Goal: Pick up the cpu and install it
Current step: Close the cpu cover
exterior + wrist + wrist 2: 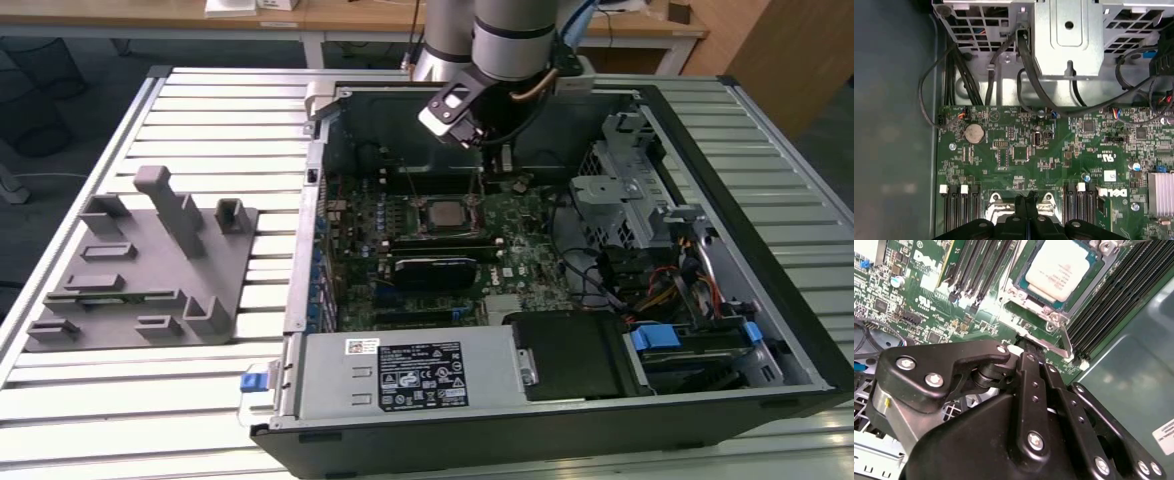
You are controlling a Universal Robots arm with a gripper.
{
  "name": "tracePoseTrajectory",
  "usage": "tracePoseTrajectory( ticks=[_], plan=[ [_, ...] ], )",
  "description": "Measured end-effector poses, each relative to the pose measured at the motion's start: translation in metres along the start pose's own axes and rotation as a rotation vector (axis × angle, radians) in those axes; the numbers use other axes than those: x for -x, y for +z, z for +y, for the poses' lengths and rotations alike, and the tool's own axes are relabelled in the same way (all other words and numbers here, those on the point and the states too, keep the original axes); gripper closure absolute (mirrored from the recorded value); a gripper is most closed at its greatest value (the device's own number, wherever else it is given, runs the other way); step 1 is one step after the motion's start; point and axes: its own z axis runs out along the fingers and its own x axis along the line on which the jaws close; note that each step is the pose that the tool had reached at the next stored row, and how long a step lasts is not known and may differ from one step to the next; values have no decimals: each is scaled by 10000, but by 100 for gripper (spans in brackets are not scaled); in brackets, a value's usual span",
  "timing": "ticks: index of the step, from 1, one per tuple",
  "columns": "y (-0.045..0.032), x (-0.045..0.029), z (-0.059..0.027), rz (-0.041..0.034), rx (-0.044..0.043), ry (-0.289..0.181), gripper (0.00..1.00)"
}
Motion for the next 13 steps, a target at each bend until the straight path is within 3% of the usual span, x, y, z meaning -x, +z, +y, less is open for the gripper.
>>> tracePoseTrajectory(
  ticks=[9, 13],
  plan=[
    [-6, 1, -136, 0, 0, 0, 89],
    [-7, 1, -152, 0, 0, -1, 89]
  ],
)
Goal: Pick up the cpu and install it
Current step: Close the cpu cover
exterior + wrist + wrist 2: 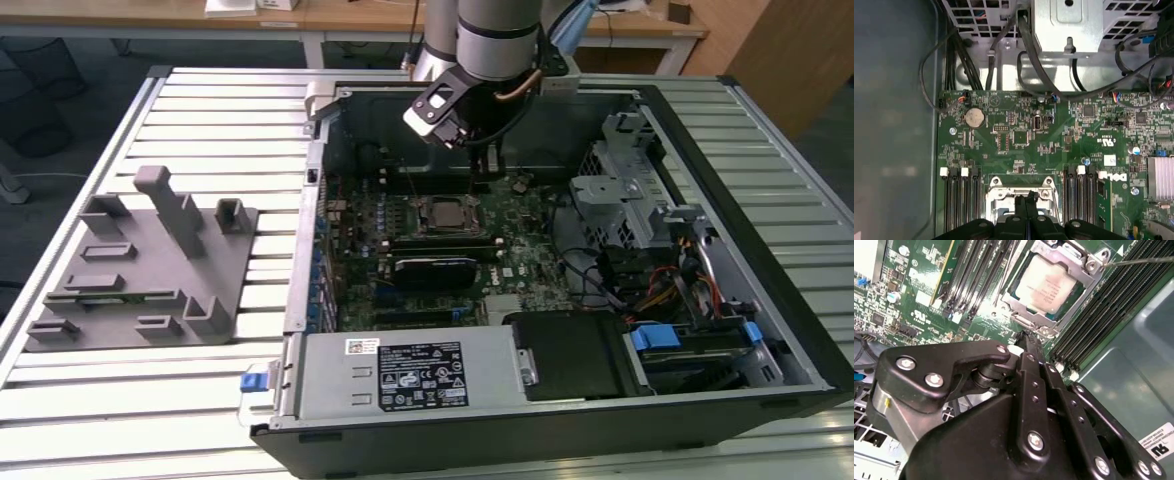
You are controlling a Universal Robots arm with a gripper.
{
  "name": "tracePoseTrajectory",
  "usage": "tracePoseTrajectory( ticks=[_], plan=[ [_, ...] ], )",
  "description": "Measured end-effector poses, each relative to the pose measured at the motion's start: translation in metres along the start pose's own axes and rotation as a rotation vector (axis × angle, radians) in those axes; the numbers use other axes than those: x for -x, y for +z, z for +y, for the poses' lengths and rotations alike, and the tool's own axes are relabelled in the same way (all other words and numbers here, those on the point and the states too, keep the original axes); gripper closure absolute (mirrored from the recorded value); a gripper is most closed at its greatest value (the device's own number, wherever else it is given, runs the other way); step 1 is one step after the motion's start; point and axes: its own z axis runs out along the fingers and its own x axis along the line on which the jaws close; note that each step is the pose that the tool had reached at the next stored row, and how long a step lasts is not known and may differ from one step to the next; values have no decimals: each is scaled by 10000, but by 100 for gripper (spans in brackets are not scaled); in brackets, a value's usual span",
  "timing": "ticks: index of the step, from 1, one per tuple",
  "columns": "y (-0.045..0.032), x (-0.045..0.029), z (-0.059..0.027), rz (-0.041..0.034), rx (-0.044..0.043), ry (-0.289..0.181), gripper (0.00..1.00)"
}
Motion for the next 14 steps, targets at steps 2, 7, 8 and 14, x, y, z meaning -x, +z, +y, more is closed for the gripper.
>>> tracePoseTrajectory(
  ticks=[2, 7, 8, 14],
  plan=[
    [0, 0, -2, 1, 0, 2, 89],
    [16, 0, -3, -56, -369, -13, 89],
    [20, 0, -3, -83, -438, -20, 89],
    [24, 0, -6, -113, -462, -28, 89]
  ],
)
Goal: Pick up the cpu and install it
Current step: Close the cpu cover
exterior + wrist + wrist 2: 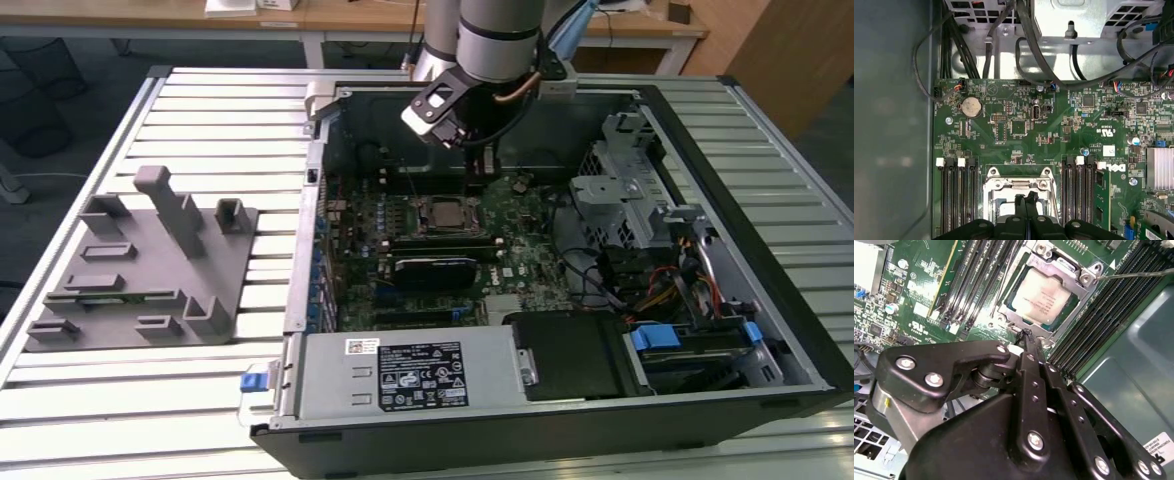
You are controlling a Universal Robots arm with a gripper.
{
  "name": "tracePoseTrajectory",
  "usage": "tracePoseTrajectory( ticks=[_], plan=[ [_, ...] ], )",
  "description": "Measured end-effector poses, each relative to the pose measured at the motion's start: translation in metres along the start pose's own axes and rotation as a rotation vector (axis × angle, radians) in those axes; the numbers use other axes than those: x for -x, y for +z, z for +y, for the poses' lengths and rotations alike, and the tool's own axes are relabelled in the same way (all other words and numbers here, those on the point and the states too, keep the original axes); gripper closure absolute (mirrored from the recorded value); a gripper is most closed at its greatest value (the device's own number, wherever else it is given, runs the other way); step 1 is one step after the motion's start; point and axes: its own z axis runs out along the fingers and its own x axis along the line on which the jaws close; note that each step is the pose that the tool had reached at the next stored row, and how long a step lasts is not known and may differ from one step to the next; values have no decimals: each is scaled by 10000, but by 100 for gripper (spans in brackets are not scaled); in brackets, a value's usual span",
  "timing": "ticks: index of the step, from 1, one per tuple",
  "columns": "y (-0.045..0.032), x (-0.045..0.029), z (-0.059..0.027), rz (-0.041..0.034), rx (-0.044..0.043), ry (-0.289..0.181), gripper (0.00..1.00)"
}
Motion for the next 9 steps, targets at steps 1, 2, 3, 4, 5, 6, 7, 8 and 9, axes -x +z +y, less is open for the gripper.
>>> tracePoseTrajectory(
  ticks=[1, 2, 3, 4, 5, 6, 7, 8, 9],
  plan=[
    [3, 0, -7, 2, 1, 0, 89],
    [5, 0, -19, 1, 1, 0, 89],
    [8, 1, -34, 0, 0, -1, 89],
    [11, 2, -52, 0, 0, -1, 89],
    [14, 3, -71, 1, 0, 0, 89],
    [18, 5, -89, 1, 0, 0, 89],
    [20, 8, -105, 1, 1, 0, 89],
    [21, 9, -118, 2, 1, -1, 89],
    [21, 9, -128, 1, 1, -1, 89]
  ],
)
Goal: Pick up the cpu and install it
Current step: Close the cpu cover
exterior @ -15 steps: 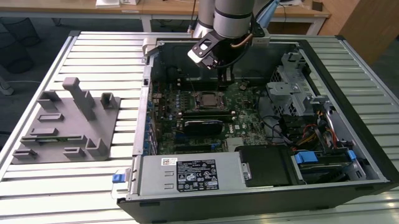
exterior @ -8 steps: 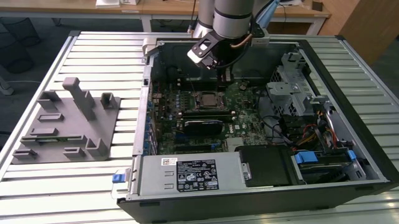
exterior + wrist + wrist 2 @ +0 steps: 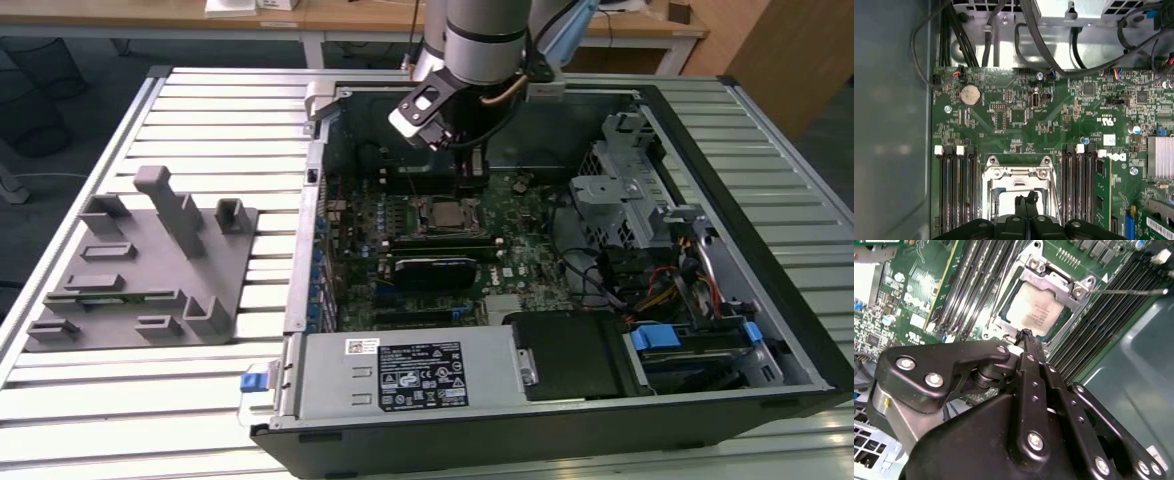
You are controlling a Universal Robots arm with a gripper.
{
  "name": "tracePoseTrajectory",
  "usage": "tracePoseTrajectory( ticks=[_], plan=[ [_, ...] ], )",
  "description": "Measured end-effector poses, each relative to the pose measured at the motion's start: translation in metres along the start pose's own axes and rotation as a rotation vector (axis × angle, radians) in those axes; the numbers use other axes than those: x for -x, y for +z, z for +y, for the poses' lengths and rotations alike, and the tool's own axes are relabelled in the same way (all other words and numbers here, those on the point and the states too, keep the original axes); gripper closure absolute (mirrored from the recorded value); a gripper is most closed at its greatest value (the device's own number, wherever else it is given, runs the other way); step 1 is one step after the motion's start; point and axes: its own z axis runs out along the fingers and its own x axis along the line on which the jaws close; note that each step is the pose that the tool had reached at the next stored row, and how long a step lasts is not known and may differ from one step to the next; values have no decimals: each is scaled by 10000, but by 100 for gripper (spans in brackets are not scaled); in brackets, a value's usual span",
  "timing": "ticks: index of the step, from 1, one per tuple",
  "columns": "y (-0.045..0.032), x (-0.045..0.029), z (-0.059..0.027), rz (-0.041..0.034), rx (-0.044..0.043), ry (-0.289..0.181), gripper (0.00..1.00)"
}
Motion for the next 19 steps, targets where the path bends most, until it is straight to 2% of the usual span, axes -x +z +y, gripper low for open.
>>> tracePoseTrajectory(
  ticks=[9, 19],
  plan=[
    [0, 1, -8, 0, 2, -116, 89],
    [0, 1, -8, 20, 37, -1760, 89]
  ],
)
